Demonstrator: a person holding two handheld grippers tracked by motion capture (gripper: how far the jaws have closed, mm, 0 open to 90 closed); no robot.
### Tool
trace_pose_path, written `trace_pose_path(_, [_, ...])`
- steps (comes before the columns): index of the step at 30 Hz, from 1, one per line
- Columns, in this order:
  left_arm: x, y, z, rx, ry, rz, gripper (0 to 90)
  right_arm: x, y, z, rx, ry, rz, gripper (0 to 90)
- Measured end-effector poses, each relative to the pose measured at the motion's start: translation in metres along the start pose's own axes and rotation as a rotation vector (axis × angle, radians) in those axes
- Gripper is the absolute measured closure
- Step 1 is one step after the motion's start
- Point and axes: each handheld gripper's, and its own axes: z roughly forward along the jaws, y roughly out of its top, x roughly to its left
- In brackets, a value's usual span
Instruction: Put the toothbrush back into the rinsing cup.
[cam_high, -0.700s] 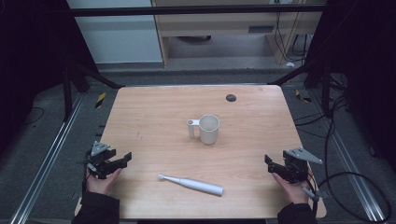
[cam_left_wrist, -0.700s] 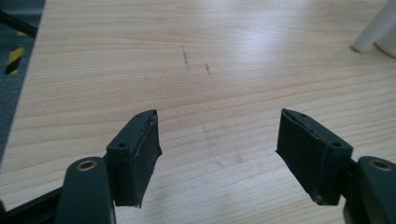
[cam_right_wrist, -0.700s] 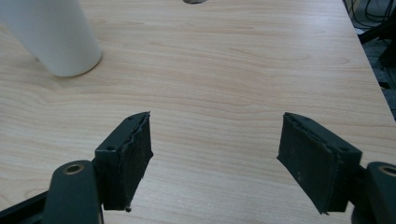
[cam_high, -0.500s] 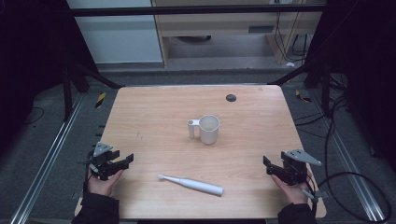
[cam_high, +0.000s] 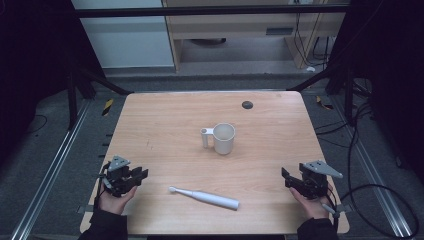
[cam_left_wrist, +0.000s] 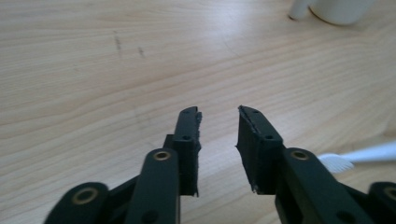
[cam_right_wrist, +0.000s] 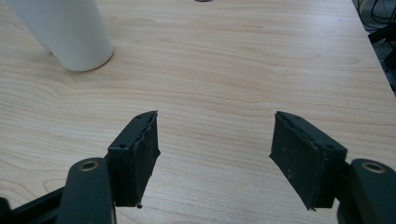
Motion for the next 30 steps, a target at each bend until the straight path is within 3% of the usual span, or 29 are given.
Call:
trace_pose_path(2, [-0.004,0.000,0.002,0.019,-0.034,0.016,77.9,0.000,-0.001,0.001,0.013,0.002,0.003,32.2])
trace_pose_path(4, [-0.012,0.000,0.003,0.038,-0.072,0.047,80.0,0.000,-0.001,0.001,0.014,0.000,-0.001,32.2])
trace_pose_path(8, [-0.022,0.001,0.002,0.041,-0.108,0.083,88.8,-0.001,-0.001,0.000,0.009,-0.007,-0.002,32.5])
trace_pose_path(9, [-0.027,0.001,0.002,0.045,-0.134,0.099,89.1,-0.001,-0.001,0.001,0.012,-0.007,-0.003,32.5])
trace_pose_path(15, [-0.045,0.002,0.006,0.073,-0.191,0.151,89.4,-0.001,-0.001,0.001,0.016,-0.009,-0.001,32.7])
trace_pose_path(30, [-0.072,-0.002,0.022,0.154,-0.250,0.221,89.5,0.000,-0.001,0.002,0.020,-0.006,-0.010,32.7])
